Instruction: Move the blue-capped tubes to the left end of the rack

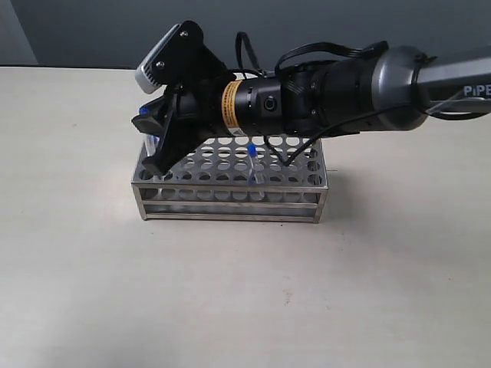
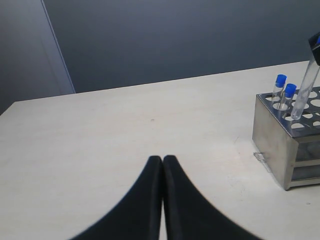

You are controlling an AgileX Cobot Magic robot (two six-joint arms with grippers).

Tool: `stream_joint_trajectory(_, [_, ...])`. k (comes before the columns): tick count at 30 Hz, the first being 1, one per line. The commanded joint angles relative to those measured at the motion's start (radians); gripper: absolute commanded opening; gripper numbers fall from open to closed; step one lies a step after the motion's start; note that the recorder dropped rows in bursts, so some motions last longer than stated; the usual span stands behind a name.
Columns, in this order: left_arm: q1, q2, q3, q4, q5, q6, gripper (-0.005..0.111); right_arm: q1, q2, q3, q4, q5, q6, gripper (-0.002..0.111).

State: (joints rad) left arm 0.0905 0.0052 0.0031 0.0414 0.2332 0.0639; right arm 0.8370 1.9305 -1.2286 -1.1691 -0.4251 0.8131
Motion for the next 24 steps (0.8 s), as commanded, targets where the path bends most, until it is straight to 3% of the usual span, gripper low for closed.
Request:
stream_joint_trajectory(1, [-0.003,-0.005,-0.003,0.002,-0.001,0.0,0.001,0.001,-0.001,-0.006,-0.011,0.011,0.003,-0.001])
stream_joint_trajectory(15, [-0.003,-0.005,-0.003,0.002,-0.001,0.0,0.001,0.001,0.109,-0.066,-0.009,0.005,0.003,-0.001])
stream_joint_trajectory(17, [-0.003,-0.005,-0.003,0.002,-0.001,0.0,0.001,0.001,0.109,-0.068,-0.015,0.009,0.003,0.006])
stream_joint_trajectory(22, [-0.003,-0.005,-0.003,0.002,-0.001,0.0,0.001,0.001,0.109,-0.073,-0.015,0.027,0.003,0.035])
stream_joint_trajectory(24, [-0.003,-0.005,-0.003,0.002,-0.001,0.0,0.001,0.001,0.106,-0.073,-0.015,0.034,0.003,0.038])
